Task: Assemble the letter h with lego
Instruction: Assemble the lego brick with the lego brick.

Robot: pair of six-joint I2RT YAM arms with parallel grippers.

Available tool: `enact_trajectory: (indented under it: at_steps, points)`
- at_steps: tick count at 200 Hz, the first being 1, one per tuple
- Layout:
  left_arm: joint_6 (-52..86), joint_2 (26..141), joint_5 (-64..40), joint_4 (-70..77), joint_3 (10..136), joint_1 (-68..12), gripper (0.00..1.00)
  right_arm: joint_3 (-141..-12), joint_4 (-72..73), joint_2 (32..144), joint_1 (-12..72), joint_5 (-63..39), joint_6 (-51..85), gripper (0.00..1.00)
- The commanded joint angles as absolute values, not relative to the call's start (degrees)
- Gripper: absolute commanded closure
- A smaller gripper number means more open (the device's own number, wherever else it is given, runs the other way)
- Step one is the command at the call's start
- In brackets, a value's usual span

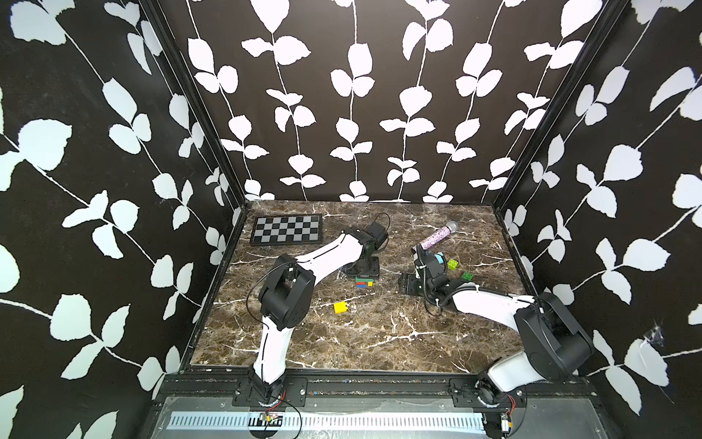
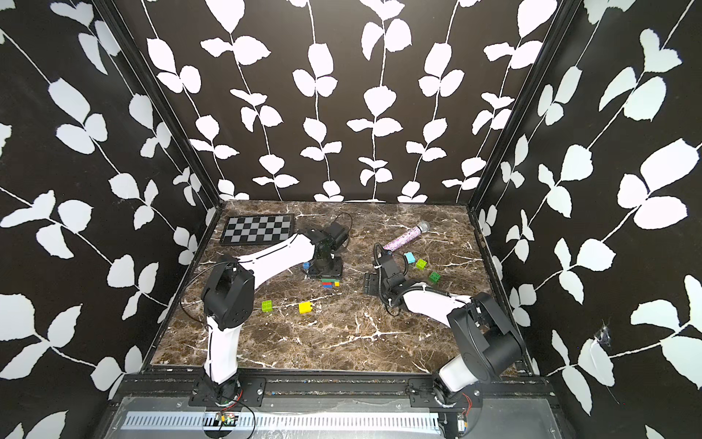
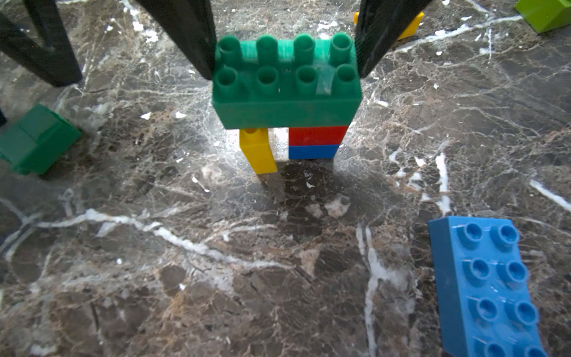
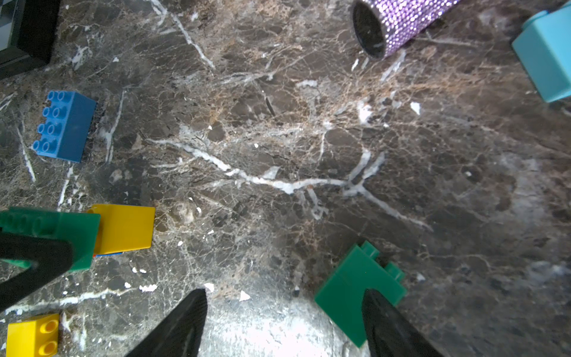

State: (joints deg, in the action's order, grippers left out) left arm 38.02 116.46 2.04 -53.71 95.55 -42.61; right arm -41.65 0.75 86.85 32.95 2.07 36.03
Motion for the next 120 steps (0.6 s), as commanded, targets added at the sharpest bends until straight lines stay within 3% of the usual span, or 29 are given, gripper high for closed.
enact_trajectory:
  at_steps: [1, 120]
  points:
    - [38.28, 117.22, 3.15, -55.75, 96.98, -42.80, 1.00, -43.24, 0.49, 86.77, 33.13, 2.20, 36.78, 0.21]
    - [37.02, 119.77, 7.50, -59.80, 99.40, -43.42, 1.00, -43.16, 0.50, 86.42, 33.13, 2.07, 36.98, 0.21]
